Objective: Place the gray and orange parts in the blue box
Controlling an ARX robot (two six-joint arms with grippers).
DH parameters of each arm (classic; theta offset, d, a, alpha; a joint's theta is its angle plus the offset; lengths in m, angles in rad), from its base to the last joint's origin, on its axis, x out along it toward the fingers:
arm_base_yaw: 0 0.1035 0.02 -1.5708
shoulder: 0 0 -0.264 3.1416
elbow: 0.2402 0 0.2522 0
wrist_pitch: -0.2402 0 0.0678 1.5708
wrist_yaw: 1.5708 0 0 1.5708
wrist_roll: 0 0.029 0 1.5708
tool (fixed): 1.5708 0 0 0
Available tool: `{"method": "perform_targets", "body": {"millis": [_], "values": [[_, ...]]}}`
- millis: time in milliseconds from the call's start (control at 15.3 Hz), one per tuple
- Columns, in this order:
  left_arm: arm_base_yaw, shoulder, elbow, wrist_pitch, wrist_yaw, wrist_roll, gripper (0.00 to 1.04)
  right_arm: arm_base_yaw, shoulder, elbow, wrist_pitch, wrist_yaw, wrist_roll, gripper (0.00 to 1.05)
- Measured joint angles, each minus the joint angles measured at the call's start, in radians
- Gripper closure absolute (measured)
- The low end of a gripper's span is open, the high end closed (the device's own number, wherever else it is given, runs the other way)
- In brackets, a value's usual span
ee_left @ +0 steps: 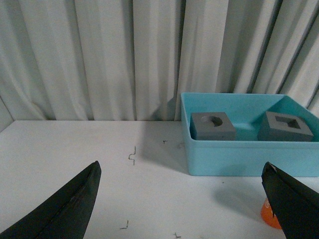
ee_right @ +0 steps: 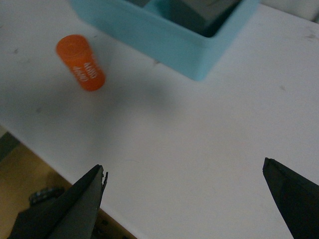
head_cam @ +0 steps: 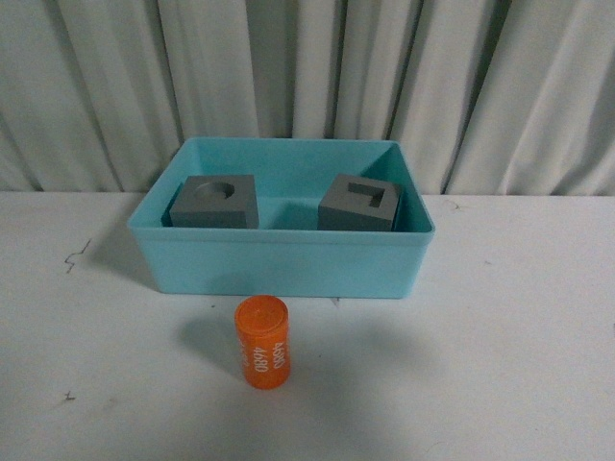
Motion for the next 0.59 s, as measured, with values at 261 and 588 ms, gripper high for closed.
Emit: {"method": "perform_targets", "body": {"millis": [261, 588], "values": [[0.000, 0.000, 0.000, 0.000, 0.000, 0.000, 0.07, 0.197, 0.288, 0.215, -0.055, 0.000, -0.167, 0.06], [0.000, 0.000, 0.000, 0.000, 0.000, 0.000, 0.07, 0.366, 0.527, 0.396, -0.008, 0.045, -0.161, 0.06]]}}
